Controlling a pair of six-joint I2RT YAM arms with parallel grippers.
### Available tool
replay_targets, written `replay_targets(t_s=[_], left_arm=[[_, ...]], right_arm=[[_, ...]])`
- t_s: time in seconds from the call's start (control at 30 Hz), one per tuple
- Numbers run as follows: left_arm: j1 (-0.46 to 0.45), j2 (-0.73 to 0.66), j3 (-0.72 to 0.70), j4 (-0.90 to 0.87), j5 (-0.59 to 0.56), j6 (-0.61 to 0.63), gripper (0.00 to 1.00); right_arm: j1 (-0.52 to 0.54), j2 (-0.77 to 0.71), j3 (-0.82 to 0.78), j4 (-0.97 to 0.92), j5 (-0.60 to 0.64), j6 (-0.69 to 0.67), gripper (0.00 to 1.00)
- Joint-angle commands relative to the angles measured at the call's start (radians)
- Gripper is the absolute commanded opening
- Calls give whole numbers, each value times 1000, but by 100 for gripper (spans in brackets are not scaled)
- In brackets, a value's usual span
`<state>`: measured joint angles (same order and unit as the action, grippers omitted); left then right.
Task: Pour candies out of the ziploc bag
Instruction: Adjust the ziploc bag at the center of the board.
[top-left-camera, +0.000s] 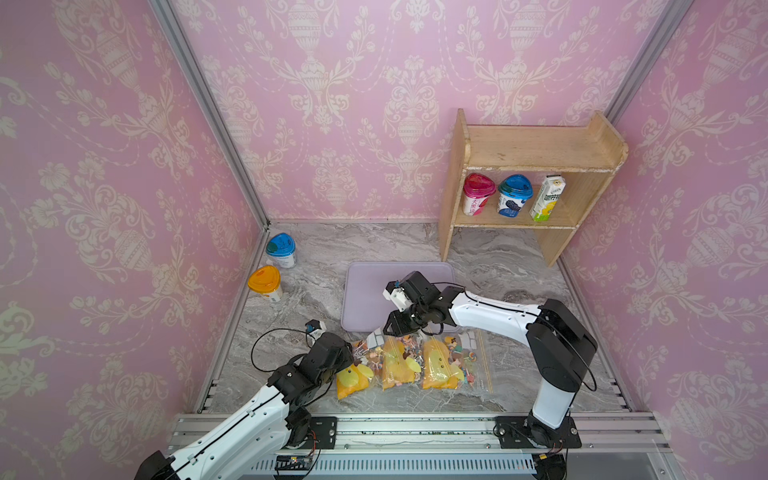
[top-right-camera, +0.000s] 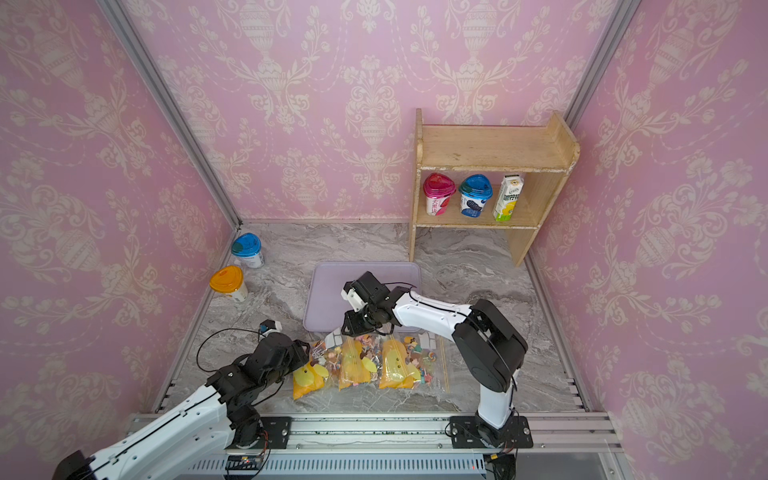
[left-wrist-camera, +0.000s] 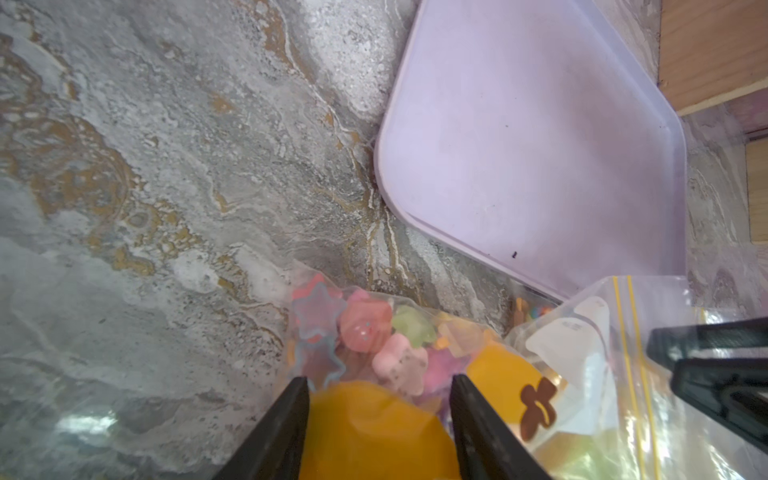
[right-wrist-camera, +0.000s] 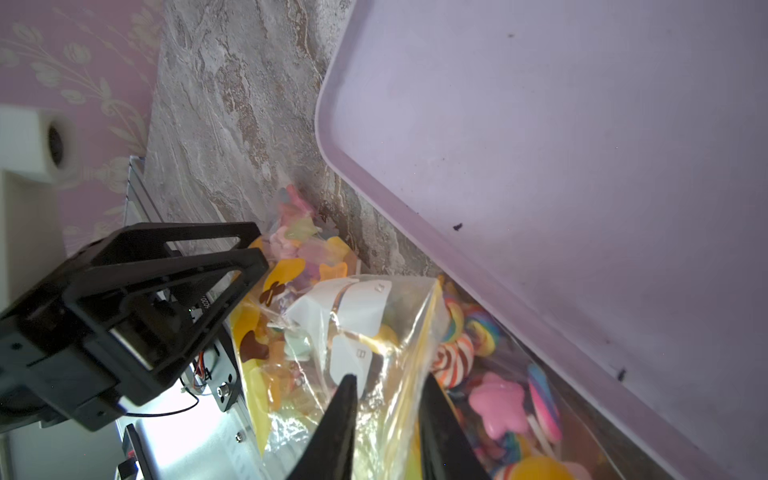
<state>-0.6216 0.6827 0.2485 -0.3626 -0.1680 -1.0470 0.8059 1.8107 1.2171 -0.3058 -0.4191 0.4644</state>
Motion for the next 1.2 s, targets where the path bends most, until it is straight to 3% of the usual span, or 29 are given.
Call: replay_targets(t_s=[0.0,0.1,0.3,0.53,0.63,0.73,0.8,0.97,1.17], left_arm=[[15,16,-28,41,51,-35,53],[34,50,-38,123,62,-31,49],[93,164,-19,268,104,7,39],[124,285,64,329,147,68,38],[128,295,102,295,164,98,44],[128,262,172,170,151,153,62],[127,223,233,66,138,209,72],[94,201,353,-74,130,298,74],[-120,383,473,-52,71,332,69]], right_arm=[[7,-3,21,-2,-27,9,11],[8,-16,11,-5,-21,10,0],[13,-55,-31,-4,18,37,0],[16,-188,-104,-49,134,45,0],[15,-228,-127,-72,176,44,0],[18,-245,-149,-73,182,61,0],[21,-271,-173,-68,213,85,14],[23,-398,-257,-64,312,106,39],[20,-543,-283,-150,410,101,40]])
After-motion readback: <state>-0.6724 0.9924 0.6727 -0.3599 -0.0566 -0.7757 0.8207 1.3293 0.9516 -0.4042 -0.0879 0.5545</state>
